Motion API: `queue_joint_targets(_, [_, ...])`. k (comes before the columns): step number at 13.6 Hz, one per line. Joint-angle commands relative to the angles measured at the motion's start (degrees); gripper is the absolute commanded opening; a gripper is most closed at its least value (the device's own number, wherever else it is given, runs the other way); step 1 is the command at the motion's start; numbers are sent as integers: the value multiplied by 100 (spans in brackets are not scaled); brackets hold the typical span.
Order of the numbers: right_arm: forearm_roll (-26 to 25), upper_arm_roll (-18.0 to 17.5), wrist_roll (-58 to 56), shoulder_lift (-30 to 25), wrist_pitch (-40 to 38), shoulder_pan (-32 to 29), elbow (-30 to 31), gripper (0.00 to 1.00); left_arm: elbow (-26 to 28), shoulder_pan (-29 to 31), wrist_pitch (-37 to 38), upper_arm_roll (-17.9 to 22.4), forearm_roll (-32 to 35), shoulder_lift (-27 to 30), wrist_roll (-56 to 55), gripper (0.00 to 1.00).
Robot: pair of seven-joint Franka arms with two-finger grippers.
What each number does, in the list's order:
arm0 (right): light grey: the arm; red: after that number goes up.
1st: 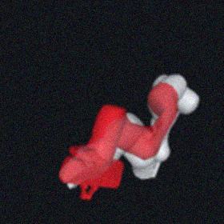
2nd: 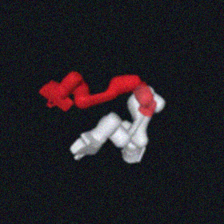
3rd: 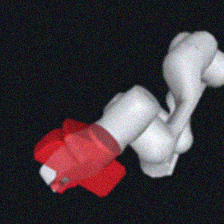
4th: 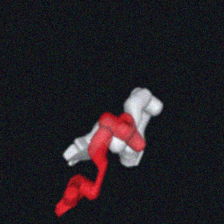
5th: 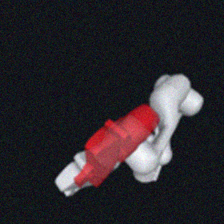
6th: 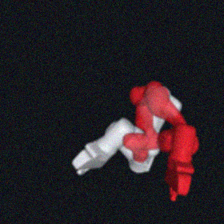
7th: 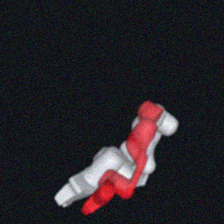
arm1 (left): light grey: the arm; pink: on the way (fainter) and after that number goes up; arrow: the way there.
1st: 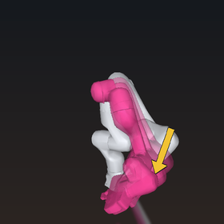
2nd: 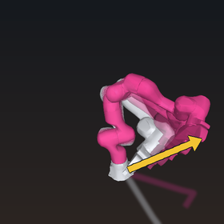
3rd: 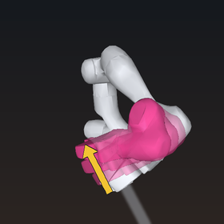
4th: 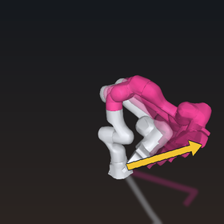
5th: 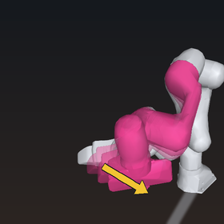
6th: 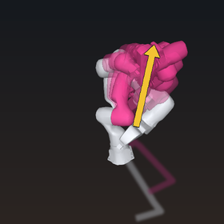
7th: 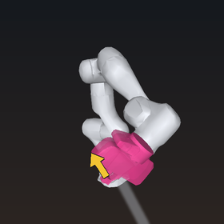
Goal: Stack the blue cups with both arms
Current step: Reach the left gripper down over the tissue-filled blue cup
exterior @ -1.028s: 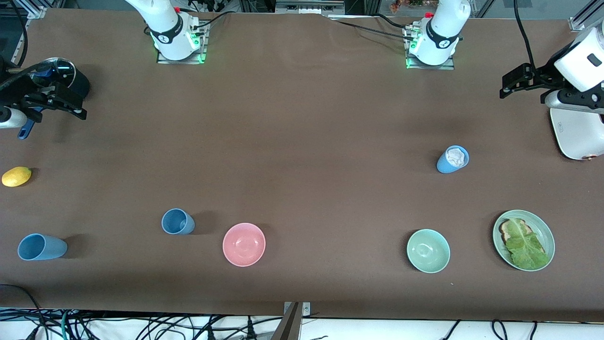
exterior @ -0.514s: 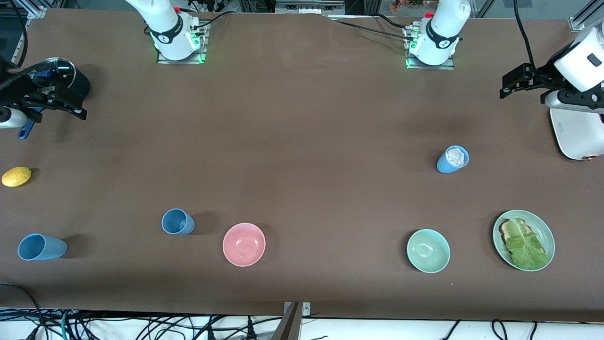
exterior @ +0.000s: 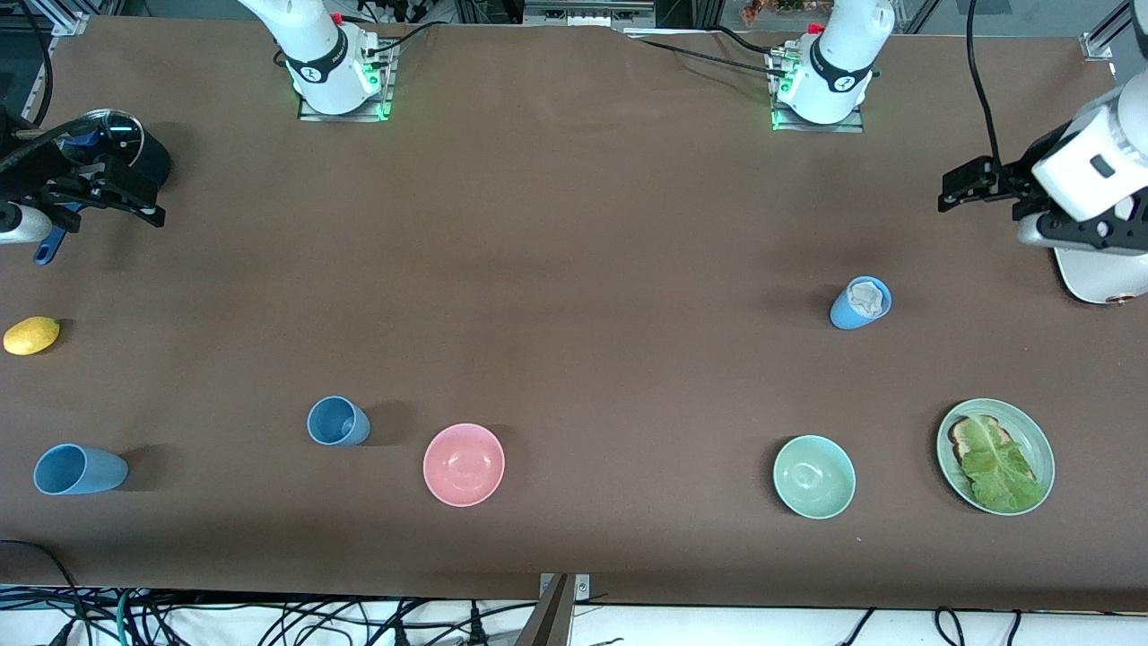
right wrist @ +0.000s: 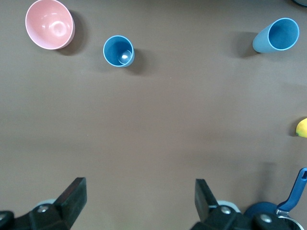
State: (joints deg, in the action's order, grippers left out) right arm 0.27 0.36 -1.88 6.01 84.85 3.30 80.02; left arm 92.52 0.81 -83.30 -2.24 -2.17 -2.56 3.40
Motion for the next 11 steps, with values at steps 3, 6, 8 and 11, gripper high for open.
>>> queue_joint_targets(3, [44, 0, -76, -56, -100, -14, -30, 100, -436, -63, -19, -4, 94, -797, -6, 100])
queue_joint_targets(6, [26, 0, -85, -4, -39, -14, -12, 100, -594, -230, -415, -31, 103, -1739, 46, 100])
queue_joint_targets(8, [35, 8, -85, 40, -12, -14, -12, 100, -586, -274, -424, -22, 103, -1774, 20, 100])
queue_joint_targets(11, [26, 0, -76, 102, -3, -14, -12, 100, -481, -204, -800, -22, 94, -1932, 11, 100])
